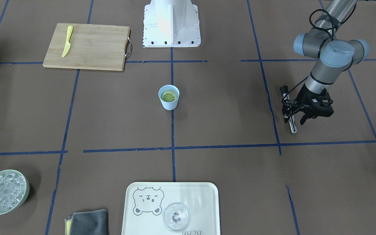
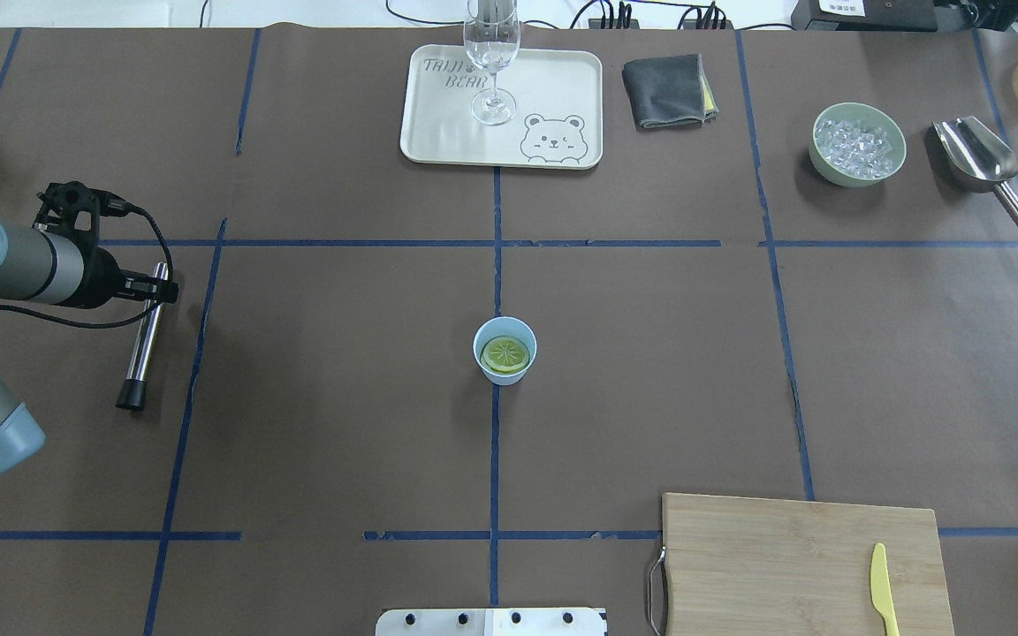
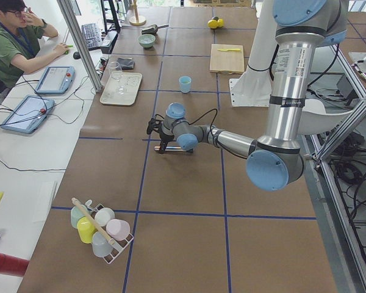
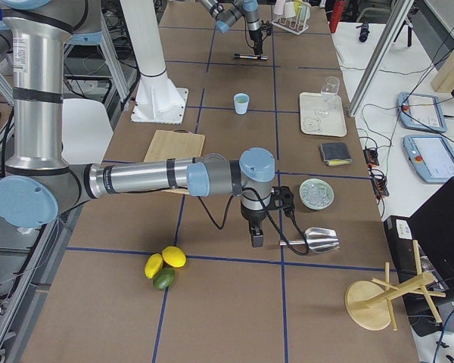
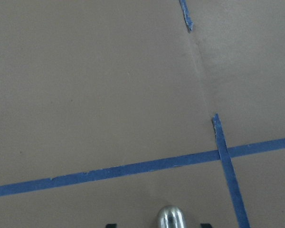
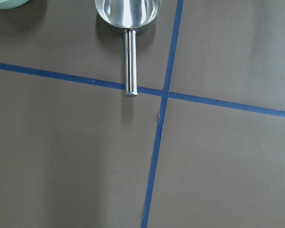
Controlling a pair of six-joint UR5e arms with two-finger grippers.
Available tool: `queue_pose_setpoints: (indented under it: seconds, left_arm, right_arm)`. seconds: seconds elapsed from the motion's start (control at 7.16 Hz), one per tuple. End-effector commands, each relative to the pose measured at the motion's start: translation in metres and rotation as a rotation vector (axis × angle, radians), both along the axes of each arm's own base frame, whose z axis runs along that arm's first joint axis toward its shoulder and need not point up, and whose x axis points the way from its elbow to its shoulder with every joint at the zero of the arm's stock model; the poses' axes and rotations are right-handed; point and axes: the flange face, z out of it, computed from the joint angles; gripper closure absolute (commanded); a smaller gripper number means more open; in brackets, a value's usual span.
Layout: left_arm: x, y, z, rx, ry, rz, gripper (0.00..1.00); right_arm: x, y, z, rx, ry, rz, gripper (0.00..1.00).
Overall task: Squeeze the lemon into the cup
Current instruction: 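Move the left gripper to the silver metal muddler rod, then grasp the muddler rod upright with the left gripper and lift it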
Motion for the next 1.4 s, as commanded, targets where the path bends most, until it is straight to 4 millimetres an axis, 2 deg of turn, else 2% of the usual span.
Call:
queue_pose_setpoints:
  seconds: [0.0, 0.7, 0.84, 0.98, 1.12, 1.26]
  left_arm:
    - [0.003, 0.002, 0.001, -0.002, 0.001, 0.005, 0.32]
    - [0.009, 0.003, 0.004, -0.005, -0.004, 0.015, 0.32]
    - [0.008, 0.004, 0.005, -0.007, -0.005, 0.014, 0.44]
    - [0.009, 0.003, 0.003, -0.006, -0.002, 0.013, 0.87]
    - [0.008, 0.004, 0.000, 0.000, 0.001, 0.013, 1.00]
    - [0.007, 0.004, -0.014, 0.025, 0.015, 0.020, 1.00]
  right_arm:
    - [0.000, 0.000, 0.000, 0.000, 0.000, 0.000, 0.00]
    - [0.000, 0.000, 0.001, -0.002, 0.002, 0.000, 0.00]
    - [0.000, 0.000, 0.001, -0.002, 0.002, 0.000, 0.00]
    - [0.000, 0.000, 0.001, -0.002, 0.002, 0.000, 0.00]
    - [0.000, 0.000, 0.001, -0.002, 0.002, 0.000, 0.00]
    - [0.000, -0.001, 0.000, 0.000, 0.002, 0.000, 0.00]
